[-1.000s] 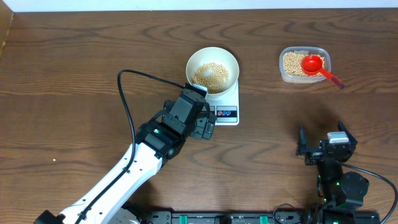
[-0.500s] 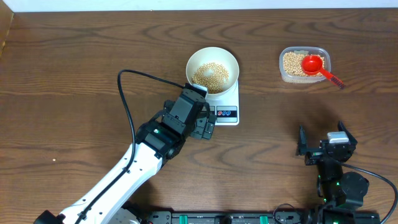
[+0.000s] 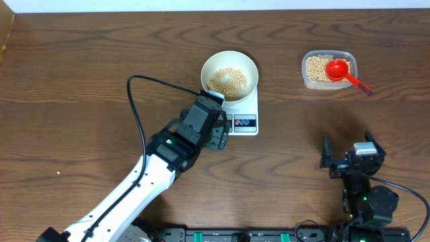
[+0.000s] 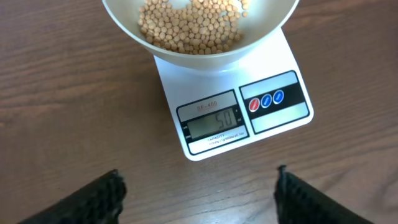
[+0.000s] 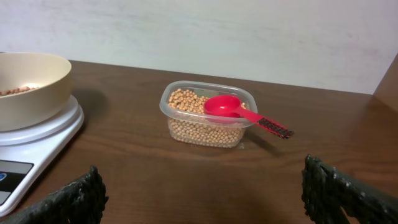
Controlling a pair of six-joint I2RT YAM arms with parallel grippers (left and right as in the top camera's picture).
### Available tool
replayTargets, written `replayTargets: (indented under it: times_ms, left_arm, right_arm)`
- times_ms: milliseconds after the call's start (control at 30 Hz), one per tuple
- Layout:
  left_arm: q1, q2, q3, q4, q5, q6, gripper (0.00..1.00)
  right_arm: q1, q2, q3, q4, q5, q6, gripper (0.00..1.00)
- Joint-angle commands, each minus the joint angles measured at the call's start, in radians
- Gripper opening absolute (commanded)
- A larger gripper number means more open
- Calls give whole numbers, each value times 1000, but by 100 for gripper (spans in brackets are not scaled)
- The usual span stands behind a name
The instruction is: Scoop item into bowl and weigh 50g on scale
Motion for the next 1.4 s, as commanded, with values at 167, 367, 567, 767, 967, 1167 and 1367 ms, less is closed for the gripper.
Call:
replayTargets:
  times_ms: [167, 367, 567, 767, 967, 1167, 1367]
  left_arm:
    - [13, -29, -17, -2, -80, 43, 98]
    - [154, -189, -116, 124, -53, 108, 98]
    - [479, -466, -332, 346, 228, 140, 98]
    - [634, -736, -519, 395, 242, 301, 98]
    - [677, -926, -679, 462, 234, 401, 98]
    - [681, -1086, -834, 511, 185, 401, 98]
    - [681, -1185, -901, 476, 176, 401, 98]
  right_arm:
    - [15, -10, -2, -6, 11, -3, 99]
    - [15, -10, -2, -6, 11, -3, 99]
    - [15, -10, -2, -6, 11, -3, 99]
    - [15, -10, -2, -6, 11, -3, 99]
    - [16, -10, -2, -6, 11, -3, 99]
    - [16, -10, -2, -6, 11, -3, 99]
    - [15, -10, -2, -6, 11, -3, 99]
